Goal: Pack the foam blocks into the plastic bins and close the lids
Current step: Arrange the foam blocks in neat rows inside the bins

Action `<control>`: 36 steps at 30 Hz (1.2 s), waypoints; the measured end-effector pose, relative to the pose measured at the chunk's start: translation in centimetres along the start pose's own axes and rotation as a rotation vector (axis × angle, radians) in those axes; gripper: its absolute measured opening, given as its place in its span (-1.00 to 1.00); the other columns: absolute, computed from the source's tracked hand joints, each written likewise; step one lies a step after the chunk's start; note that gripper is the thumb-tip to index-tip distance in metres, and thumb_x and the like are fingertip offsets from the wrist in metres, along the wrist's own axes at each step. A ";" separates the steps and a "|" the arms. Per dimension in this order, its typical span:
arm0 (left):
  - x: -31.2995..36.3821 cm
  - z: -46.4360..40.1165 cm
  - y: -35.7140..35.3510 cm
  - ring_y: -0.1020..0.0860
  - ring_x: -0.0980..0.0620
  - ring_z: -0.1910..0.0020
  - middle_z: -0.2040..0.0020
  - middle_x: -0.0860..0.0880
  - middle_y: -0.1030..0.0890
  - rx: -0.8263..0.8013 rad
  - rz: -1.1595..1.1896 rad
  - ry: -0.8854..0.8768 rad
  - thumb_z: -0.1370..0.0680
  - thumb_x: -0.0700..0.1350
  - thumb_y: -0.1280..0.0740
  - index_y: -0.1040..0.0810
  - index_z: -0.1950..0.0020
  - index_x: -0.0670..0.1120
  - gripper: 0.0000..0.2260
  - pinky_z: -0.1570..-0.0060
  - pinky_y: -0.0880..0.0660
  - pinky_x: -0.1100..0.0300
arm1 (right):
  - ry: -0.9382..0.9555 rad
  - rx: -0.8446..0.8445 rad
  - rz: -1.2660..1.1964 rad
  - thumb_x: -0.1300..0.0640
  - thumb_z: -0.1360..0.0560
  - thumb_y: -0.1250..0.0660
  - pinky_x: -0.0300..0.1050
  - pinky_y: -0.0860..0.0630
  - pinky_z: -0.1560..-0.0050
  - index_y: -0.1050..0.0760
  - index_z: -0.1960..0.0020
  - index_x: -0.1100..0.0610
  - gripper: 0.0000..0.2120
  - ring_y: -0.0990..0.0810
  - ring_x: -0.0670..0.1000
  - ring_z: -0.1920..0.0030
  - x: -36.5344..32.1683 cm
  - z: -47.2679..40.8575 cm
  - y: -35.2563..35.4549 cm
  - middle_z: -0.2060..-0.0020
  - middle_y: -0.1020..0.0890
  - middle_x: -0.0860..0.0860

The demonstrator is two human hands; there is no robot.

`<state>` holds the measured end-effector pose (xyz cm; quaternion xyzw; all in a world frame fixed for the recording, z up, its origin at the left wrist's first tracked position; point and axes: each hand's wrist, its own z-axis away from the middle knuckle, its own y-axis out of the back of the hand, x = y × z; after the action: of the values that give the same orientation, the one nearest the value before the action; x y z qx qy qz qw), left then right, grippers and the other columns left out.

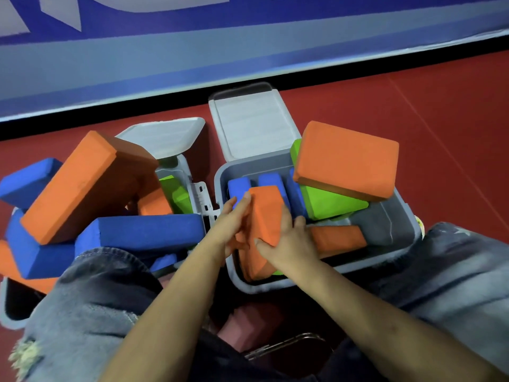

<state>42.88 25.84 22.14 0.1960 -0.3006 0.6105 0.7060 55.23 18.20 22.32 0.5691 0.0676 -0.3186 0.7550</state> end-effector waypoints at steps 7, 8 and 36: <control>0.0 -1.1 1.0 -0.58 -0.07 0.01 -0.09 -0.07 -0.59 -0.033 -0.080 0.024 -0.54 -0.21 -0.35 -0.31 -0.36 0.07 -0.55 0.14 -0.55 -0.22 | 0.110 -0.548 -0.090 -0.26 -0.26 -0.49 -0.05 -0.16 -0.44 0.47 -0.47 -0.10 0.25 -0.09 0.14 -0.48 1.4 -0.8 -0.5 -0.48 0.04 0.11; 0.2 -1.3 1.3 -0.58 -0.06 0.02 -0.09 -0.08 -0.58 -0.041 -0.065 0.031 -0.54 -0.23 -0.34 -0.31 -0.37 0.04 -0.55 0.19 -0.56 -0.19 | 0.112 -0.598 -0.207 -0.23 -0.31 -0.46 -0.07 -0.19 -0.43 0.39 -0.49 -0.10 0.17 -0.14 0.09 -0.47 1.7 -1.6 -0.1 -0.47 -0.04 0.10; 0.9 -3.5 -2.1 -0.40 -0.20 -0.24 -0.24 -0.16 -0.36 0.387 -0.880 -0.399 -0.36 0.01 -0.49 -0.33 -0.30 -0.11 -0.40 -0.28 -0.34 0.01 | -0.310 -0.143 -0.003 -0.27 -0.25 -0.42 0.06 -0.37 -0.21 0.08 -0.54 -0.01 0.05 -0.34 0.23 -0.30 8.3 -5.0 -7.7 -0.27 -0.33 0.19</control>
<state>45.67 28.36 20.34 0.5435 -0.2003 0.2509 0.7756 58.75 18.19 10.45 0.4578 -0.0259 -0.3981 0.7945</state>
